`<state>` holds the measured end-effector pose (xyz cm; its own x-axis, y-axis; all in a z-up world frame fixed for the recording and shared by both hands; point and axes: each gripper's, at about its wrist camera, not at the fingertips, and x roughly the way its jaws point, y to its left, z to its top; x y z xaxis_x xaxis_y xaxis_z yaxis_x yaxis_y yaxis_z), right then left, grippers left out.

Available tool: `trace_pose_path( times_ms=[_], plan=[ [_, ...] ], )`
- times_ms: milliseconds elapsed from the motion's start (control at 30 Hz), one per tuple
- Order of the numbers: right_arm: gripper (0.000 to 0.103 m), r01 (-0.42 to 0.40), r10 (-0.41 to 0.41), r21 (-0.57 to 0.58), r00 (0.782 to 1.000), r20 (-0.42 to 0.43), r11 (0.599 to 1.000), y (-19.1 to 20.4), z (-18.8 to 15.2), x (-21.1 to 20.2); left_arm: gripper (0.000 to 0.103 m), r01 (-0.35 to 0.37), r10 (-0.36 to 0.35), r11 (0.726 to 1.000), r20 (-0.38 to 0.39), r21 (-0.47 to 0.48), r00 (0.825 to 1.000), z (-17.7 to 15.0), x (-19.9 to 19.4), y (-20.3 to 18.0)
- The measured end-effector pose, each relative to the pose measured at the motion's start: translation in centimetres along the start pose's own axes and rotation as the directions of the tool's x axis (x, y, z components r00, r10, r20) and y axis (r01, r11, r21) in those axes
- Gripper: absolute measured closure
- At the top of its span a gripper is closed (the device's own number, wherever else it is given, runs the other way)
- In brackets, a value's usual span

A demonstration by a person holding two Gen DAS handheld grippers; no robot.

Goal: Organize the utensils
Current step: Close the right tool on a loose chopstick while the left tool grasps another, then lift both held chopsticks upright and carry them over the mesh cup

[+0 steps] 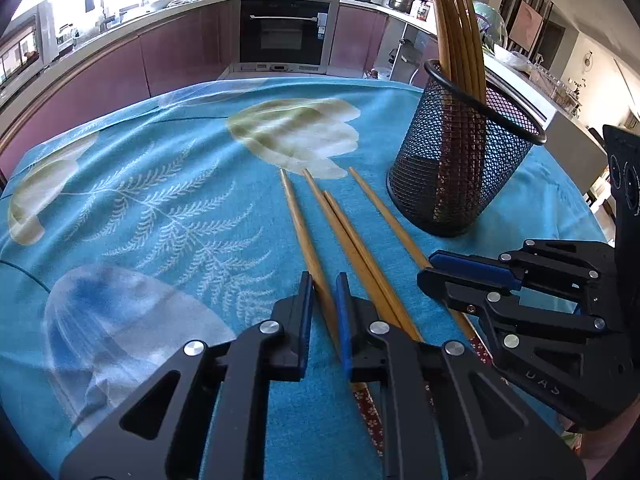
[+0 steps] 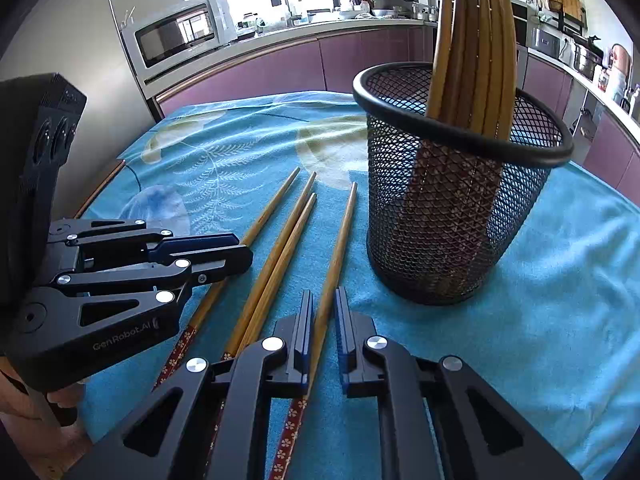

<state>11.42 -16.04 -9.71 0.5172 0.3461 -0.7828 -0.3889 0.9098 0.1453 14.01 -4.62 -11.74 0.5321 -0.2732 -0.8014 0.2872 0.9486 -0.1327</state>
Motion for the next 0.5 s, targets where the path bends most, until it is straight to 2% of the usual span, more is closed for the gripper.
trace_pose_path(
  times_ms=[500],
  plan=[
    [0.097,-0.052,0.051,0.029,0.999,0.016,0.998,-0.6,-0.3,-1.3,0.095,0.018,-0.017,1.000,0.024,-0.024,1.000,-0.7,-1.4,-0.1]
  ],
)
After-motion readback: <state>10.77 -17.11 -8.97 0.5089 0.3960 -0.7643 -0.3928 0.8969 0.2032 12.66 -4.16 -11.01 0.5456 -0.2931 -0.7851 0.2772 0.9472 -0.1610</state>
